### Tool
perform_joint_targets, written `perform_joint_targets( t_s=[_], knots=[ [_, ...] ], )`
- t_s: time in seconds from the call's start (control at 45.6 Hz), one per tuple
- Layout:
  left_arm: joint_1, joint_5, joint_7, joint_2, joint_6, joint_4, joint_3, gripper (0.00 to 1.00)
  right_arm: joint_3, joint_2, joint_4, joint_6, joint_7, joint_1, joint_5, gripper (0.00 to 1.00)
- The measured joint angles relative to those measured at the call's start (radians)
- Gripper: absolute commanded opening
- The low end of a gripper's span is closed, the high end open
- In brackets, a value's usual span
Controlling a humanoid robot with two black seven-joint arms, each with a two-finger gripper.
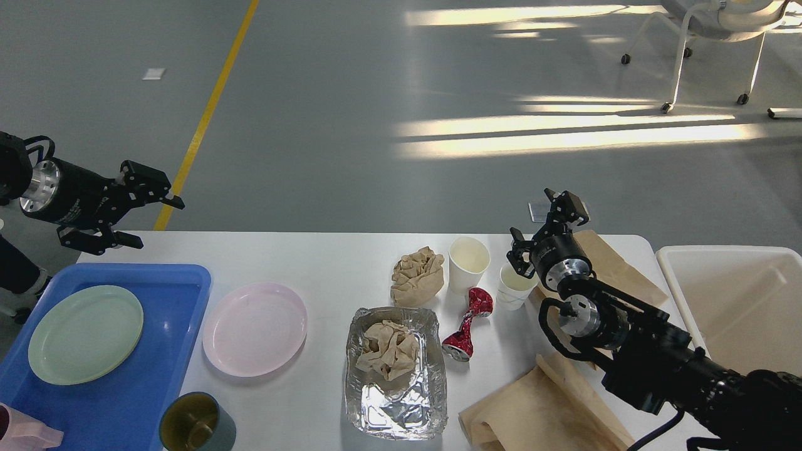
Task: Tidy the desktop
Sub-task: 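Raise the left gripper and move it over the blue tray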
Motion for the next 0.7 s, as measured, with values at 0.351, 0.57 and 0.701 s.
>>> perform_joint_targets(
  t_s=[0.351,0.57,0.701],
  knots=[
    [-0.065,0.111,-0.001,-0.093,0.0,-0.004,0.205,0.96,0.0,0.0,0.0,0.0,0.0,0.0,0.0,1.0],
    [-0.062,0.147,-0.001,-0.112,0.0,-0.004,0.228,0.96,0.0,0.0,0.0,0.0,0.0,0.0,0.0,1.0],
    [-0.042,0.147,-0.001,-0.131,0.0,-0.006,0.218,0.96,0.0,0.0,0.0,0.0,0.0,0.0,0.0,1.0]
  ],
)
